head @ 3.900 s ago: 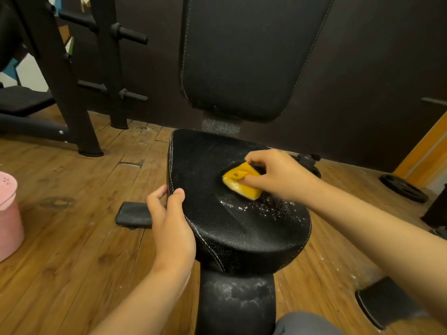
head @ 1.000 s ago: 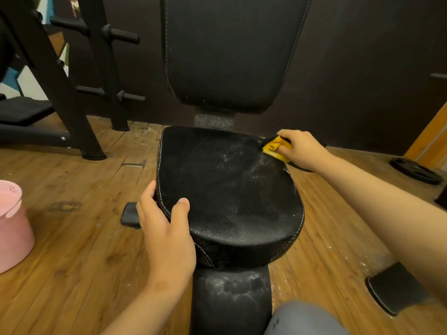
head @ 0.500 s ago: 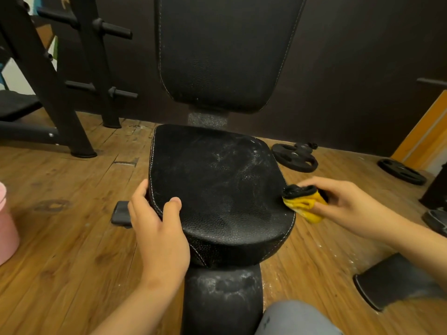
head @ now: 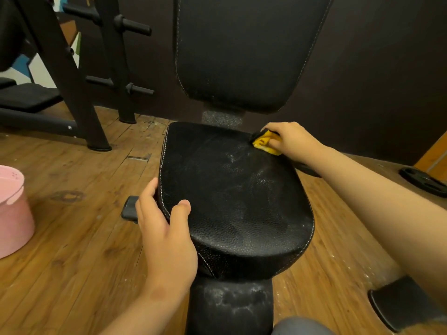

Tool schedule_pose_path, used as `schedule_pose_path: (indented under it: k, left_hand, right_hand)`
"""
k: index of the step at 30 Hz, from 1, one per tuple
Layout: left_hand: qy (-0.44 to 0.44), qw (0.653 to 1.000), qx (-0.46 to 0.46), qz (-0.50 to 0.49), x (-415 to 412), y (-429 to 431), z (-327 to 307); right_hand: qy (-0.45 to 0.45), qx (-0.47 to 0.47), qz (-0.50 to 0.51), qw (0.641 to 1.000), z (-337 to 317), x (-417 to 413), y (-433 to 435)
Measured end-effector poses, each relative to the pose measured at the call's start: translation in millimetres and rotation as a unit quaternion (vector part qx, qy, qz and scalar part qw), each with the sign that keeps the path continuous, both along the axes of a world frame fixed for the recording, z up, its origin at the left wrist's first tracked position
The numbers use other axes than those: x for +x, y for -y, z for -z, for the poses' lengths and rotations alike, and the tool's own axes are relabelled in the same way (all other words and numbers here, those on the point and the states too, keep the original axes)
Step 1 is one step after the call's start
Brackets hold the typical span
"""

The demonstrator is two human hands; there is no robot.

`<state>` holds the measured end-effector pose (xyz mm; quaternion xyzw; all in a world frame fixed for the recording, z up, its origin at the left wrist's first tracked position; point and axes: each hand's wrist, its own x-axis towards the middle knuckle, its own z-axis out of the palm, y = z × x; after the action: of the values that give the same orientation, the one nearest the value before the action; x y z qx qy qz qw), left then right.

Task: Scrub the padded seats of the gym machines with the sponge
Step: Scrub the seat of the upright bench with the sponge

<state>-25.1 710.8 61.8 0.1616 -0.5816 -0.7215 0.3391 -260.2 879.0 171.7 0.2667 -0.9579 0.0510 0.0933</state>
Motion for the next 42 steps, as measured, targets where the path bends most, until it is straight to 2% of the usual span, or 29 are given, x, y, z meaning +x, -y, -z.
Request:
schedule_pose_path:
  k: [5,10,16,19,21,22,24,26,28,33,38,40,42]
  left_hand:
    - [-0.003,1.0,-0.017,-0.013,-1,0,2]
    - [-0.011,1.0,-0.014,-0.018,-4,1,6]
    - [0.004,1.0,-0.02,-0.018,-2,0,5]
    - [0.011,1.0,-0.017,-0.012,0,0,-1]
    - [0.02,1.0,-0.022,-0.01,2,0,-5]
    - [0.027,0.999,-0.021,-0.006,2,-1,-7]
    - [0.041,0.999,-0.008,0.006,2,2,-9]
    - [0.046,0.999,0.024,0.012,-1,13,-14]
    - [0.059,0.997,0.04,0.02,-8,29,-24]
    - [0.098,0.992,-0.002,0.083,-24,52,-29]
    - [0.116,0.988,-0.009,0.097,-26,52,-30]
    - [0.116,0.988,-0.021,0.097,-25,48,-30]
    - [0.118,0.986,-0.062,0.098,-19,41,-31]
  right_hand:
    - [-0.029,0.025,0.079,0.996,-1,-35,10]
    - [-0.019,0.011,0.044,0.999,-3,-16,-13]
    - [0.055,0.002,-0.046,0.997,-12,51,-35]
    - [0.168,-0.051,-0.072,0.982,-23,90,-47]
    - [0.277,-0.145,-0.071,0.947,-30,111,-55]
    - [0.3,-0.199,-0.063,0.931,-31,118,-59]
    - [0.277,-0.286,-0.027,0.917,-34,126,-63]
    - [0.223,-0.324,0.019,0.919,-39,127,-64]
    - [0.191,-0.322,0.054,0.925,-43,126,-63]
    - [0.18,-0.329,0.112,0.92,-35,121,-51]
    - [0.213,-0.355,0.089,0.906,-12,146,-35]
    - [0.173,-0.322,0.088,0.926,-1,163,-36]
    - [0.123,-0.326,0.096,0.933,12,180,-42]
